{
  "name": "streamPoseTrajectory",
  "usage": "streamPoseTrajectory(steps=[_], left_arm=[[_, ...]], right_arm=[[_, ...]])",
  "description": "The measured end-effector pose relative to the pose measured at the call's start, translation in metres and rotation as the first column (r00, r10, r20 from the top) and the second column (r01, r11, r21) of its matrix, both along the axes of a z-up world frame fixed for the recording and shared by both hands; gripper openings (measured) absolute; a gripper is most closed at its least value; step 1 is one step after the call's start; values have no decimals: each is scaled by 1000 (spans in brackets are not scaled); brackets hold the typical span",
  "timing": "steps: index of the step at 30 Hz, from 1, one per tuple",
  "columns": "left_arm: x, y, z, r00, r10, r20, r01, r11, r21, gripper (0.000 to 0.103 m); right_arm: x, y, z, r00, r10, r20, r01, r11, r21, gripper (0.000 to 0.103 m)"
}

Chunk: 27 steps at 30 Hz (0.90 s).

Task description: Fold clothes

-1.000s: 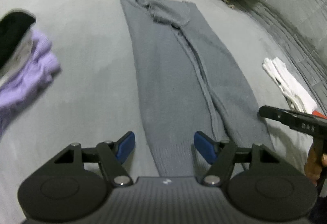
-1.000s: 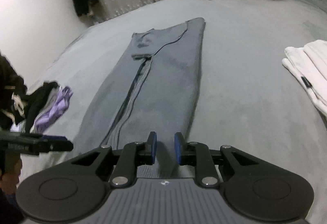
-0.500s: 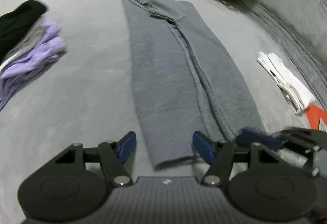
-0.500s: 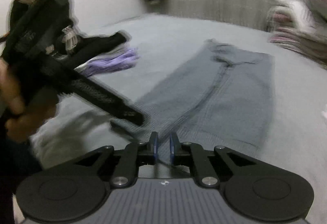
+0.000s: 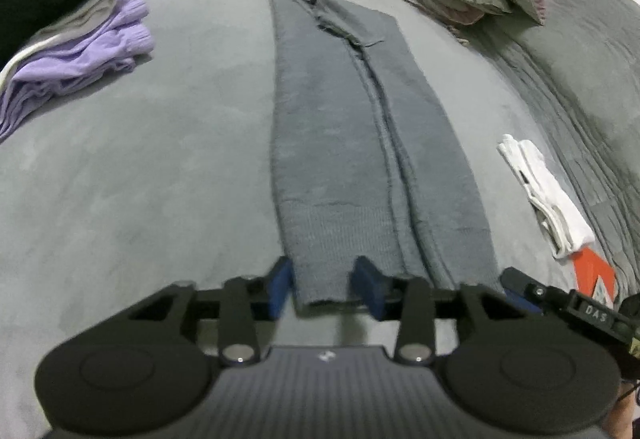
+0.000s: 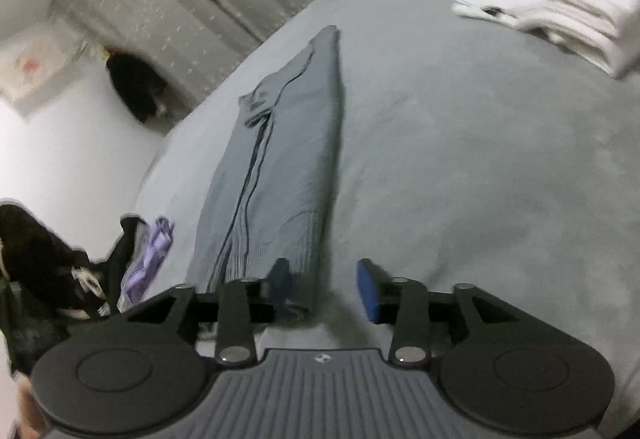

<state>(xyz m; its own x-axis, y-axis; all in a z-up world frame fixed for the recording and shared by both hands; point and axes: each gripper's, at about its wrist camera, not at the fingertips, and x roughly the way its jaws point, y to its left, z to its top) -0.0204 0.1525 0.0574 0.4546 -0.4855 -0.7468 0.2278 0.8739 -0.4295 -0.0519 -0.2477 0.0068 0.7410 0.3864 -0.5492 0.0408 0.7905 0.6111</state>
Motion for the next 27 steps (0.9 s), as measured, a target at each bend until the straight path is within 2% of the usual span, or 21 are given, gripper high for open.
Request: streamPoseTrajectory(steps=[1,2,7,10,12,13,14,18,23,27], left_arm=[[1,-1,0,1000,0,8,0,1000,7,49],[1,-2,0,1000,1,17,-1,1000,14,49],[6,-10,-2,999,4,41,-5,1000,11,46],[8,-14,-5,998,12,54,-10,1000,-23,41],[10,-16,-8,998,18,57,-17,1000,-22,27],[11,-18,-10,998,16,59,-16,1000,-5,14],[13,-18,-10,998,17,53,-17,1000,-3,11],[14,-14,0,998,31,46,-31,1000,-2,9],[-11,-12,22,994,22,110,-24,999,21,9],[-35,-9,26,994,19,110,-21,1000,17,9]], right_arm=[[1,3,1,1000,7,8,-7,1000,2,56],[1,2,0,1000,11,13,-11,1000,4,58],[-7,6,-7,999,22,35,-21,999,-33,58],[-7,10,-9,999,17,37,-15,999,-47,34],[-7,13,-10,999,12,36,-10,998,-55,24],[-7,14,-11,999,10,36,-7,998,-59,15],[-6,15,-11,999,7,35,-5,998,-63,12],[-7,20,-11,999,-3,37,6,996,-85,9],[-41,14,0,999,4,39,0,995,-98,9],[-69,9,8,999,10,40,-6,995,-104,9]])
